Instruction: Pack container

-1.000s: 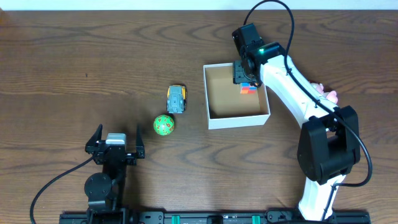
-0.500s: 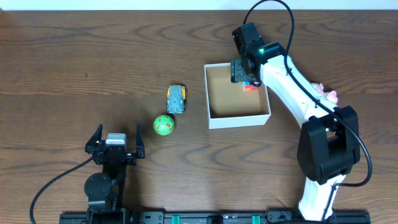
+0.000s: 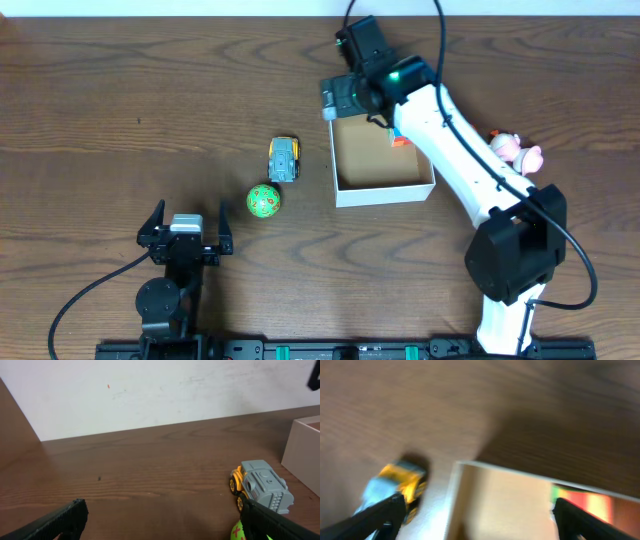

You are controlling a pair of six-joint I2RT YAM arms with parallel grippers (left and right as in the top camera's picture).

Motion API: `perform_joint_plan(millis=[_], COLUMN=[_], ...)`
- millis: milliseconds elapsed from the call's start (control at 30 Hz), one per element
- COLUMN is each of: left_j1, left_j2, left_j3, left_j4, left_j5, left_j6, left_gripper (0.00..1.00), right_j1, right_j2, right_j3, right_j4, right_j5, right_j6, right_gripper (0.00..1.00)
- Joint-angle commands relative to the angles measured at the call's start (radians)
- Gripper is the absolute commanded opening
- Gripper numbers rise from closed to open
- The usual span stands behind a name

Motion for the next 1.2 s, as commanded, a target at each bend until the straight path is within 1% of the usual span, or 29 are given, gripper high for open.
perform_joint_plan(millis=[0,167,267,367,433,533,567,633,800,967,1100,1167], left_j1=[0.004,0.004,0.004,0.004,0.004,0.004,0.004,0.004,0.004,0.004,0.004,0.004], left_j2=[-0.001,-0.001,-0.001,-0.001,-0.001,-0.001,-0.001,-0.001,-0.001,-0.001,-0.001,-0.001], left_j3=[-0.016,-0.016,-0.016,-0.016,-0.016,-0.016,-0.016,-0.016,-0.016,-0.016,-0.016,-0.016], left_j4=[-0.036,-0.036,-0.036,-0.036,-0.036,-0.036,-0.036,-0.036,-0.036,-0.036,-0.036,-0.036], left_j5=[0.008,0.008,0.008,0.008,0.008,0.008,0.008,0.008,0.008,0.008,0.008,0.008], left_j6=[0.005,0.005,0.005,0.005,0.005,0.005,0.005,0.005,0.005,0.005,0.005,0.005], left_gripper=[0.98,0.98,0.98,0.98,0.98,0.98,0.98,0.98,0.98,0.98,0.98,0.98], right_j1=[0.072,0.172,0.219,0.252,0.264,0.257,0.244,0.209,0.089,-0.041,-0.137,-0.182], right_j2=[-0.004,-0.004,-0.003,-0.003,-0.004,-0.011,-0.014,-0.021,-0.025,-0.041,-0.087,-0.115], right_j3=[0.016,0.015,0.014,0.014,0.014,0.016,0.016,0.016,0.016,0.016,0.016,0.016], right_j4=[0.007,0.039,0.078,0.087,0.076,0.028,0.001,-0.050,-0.191,-0.346,-0.360,-0.347], right_j5=[-0.113,-0.111,-0.081,0.060,0.196,0.400,0.457,0.506,0.513,0.504,0.419,0.384], right_j6=[-0.026,-0.023,-0.069,-0.067,-0.056,0.048,0.089,0.134,0.153,0.206,0.214,0.180], right_gripper=[0.99,0.99,0.99,0.99,0.99,0.99,0.99,0.99,0.99,0.99,0.99,0.99])
